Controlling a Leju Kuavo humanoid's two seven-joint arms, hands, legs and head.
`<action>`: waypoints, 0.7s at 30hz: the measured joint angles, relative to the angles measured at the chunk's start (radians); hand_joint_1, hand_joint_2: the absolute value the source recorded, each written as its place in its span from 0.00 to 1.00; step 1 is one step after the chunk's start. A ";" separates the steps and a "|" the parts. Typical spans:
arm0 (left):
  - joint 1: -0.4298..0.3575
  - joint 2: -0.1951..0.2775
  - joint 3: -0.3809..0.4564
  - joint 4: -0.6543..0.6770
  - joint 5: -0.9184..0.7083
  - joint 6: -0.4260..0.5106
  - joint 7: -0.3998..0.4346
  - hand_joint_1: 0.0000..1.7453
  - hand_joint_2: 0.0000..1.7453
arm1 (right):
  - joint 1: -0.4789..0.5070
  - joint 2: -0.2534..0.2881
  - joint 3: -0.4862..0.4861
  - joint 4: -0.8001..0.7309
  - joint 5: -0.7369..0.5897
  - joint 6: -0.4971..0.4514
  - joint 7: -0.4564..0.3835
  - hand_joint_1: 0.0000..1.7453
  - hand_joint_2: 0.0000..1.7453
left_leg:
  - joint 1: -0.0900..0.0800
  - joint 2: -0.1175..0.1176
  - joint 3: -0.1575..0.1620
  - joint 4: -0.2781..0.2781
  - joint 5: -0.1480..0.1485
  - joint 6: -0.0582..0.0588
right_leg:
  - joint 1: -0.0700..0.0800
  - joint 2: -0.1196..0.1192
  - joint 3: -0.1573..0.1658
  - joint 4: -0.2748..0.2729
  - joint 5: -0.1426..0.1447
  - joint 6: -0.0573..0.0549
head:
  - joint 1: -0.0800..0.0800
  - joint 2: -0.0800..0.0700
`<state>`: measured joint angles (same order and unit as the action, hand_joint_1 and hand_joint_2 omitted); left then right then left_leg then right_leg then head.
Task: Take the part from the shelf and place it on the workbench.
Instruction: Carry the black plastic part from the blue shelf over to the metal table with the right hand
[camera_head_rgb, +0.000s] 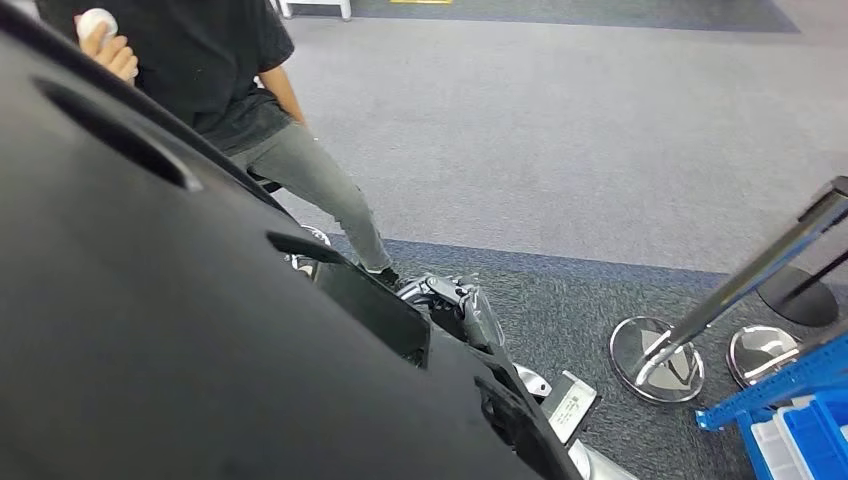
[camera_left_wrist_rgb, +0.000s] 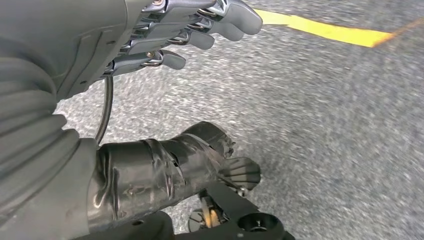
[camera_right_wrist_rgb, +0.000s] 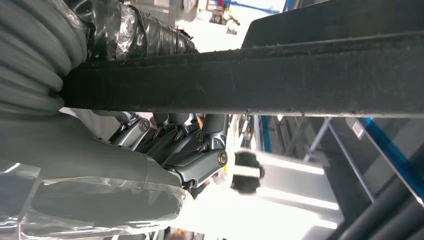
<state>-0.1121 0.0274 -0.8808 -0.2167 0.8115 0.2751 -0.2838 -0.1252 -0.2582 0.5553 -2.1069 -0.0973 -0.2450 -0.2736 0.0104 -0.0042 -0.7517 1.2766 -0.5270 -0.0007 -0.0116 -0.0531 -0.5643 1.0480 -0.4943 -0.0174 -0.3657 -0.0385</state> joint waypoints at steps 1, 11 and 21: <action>0.001 0.000 0.000 0.000 0.001 0.001 0.000 0.00 1.00 | 0.000 0.000 0.000 0.000 -0.001 0.001 0.000 1.00 1.00 | -0.002 0.012 0.034 -0.063 0.034 0.006 | 0.001 -0.012 0.004 0.000 -0.003 0.001 | 0.000 0.000; -0.009 -0.005 0.000 0.000 0.009 0.012 0.006 0.00 1.00 | 0.000 0.000 0.000 0.000 -0.015 0.011 -0.006 1.00 1.00 | -0.019 0.006 0.149 -0.271 0.089 0.062 | 0.000 0.023 -0.032 0.134 -0.098 0.035 | -0.004 -0.002; -0.009 -0.012 0.000 0.000 0.019 0.019 0.005 0.00 1.00 | 0.002 0.000 0.000 0.003 -0.042 0.012 -0.021 1.00 1.00 | -0.006 -0.136 0.124 -0.225 0.068 0.027 | -0.017 0.136 -0.026 0.018 0.004 0.039 | -0.022 0.000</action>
<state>-0.1216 0.0156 -0.8811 -0.2167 0.8301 0.2944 -0.2788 -0.1234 -0.2577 0.5550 -2.1039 -0.1392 -0.2329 -0.2944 0.0044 -0.1404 -0.6279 1.0514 -0.4585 0.0266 -0.0281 0.0828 -0.5907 1.0663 -0.4899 0.0219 -0.3876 -0.0389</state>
